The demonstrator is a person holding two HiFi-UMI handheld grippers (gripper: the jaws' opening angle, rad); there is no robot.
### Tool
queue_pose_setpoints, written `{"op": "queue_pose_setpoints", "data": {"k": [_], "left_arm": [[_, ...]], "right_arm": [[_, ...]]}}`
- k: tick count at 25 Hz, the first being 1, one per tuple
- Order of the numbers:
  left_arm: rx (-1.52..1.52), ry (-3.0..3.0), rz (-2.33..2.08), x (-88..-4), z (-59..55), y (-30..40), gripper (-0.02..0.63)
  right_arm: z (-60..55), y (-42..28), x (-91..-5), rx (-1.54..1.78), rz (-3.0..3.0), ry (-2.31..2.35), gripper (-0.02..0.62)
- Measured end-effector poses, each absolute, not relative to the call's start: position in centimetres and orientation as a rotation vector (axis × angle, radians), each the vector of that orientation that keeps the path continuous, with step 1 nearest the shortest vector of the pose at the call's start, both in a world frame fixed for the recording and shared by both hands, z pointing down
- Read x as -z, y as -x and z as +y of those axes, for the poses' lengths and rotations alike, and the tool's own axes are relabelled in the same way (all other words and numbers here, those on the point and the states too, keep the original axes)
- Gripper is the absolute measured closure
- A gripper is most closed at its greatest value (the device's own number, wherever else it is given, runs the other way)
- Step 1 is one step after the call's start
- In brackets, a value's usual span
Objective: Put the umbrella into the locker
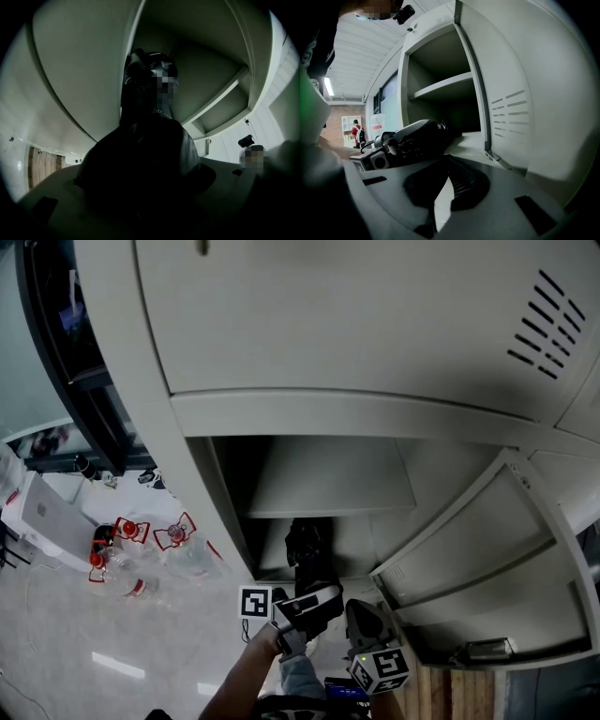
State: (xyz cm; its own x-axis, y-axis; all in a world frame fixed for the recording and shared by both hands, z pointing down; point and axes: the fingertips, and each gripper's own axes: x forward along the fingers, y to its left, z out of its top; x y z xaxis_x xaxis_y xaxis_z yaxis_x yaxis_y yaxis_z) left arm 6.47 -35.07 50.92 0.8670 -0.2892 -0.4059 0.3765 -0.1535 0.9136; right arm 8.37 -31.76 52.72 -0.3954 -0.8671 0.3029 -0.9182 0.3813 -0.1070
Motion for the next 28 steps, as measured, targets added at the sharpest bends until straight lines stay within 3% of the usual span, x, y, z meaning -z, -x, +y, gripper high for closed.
{"op": "queue_pose_setpoints", "data": {"k": [5, 21, 28], "left_arm": [[0.593, -1.611, 0.03, -51.3, -35.3, -6.4, 0.258], [0.654, -1.677, -0.39, -52.7, -33.2, -1.5, 0.249], [0.318, -2.087, -0.818, -52.6, -30.5, 2.1, 0.25]], "right_arm": [[-31.2, -8.3, -52.5, -0.38, -2.449, -1.596, 0.595], [-27.9, -8.3, -48.9, -0.262, -2.486, -1.645, 0.595], [-25.9, -7.0, -47.4, -0.161, -2.499, -1.624, 0.595]]}}
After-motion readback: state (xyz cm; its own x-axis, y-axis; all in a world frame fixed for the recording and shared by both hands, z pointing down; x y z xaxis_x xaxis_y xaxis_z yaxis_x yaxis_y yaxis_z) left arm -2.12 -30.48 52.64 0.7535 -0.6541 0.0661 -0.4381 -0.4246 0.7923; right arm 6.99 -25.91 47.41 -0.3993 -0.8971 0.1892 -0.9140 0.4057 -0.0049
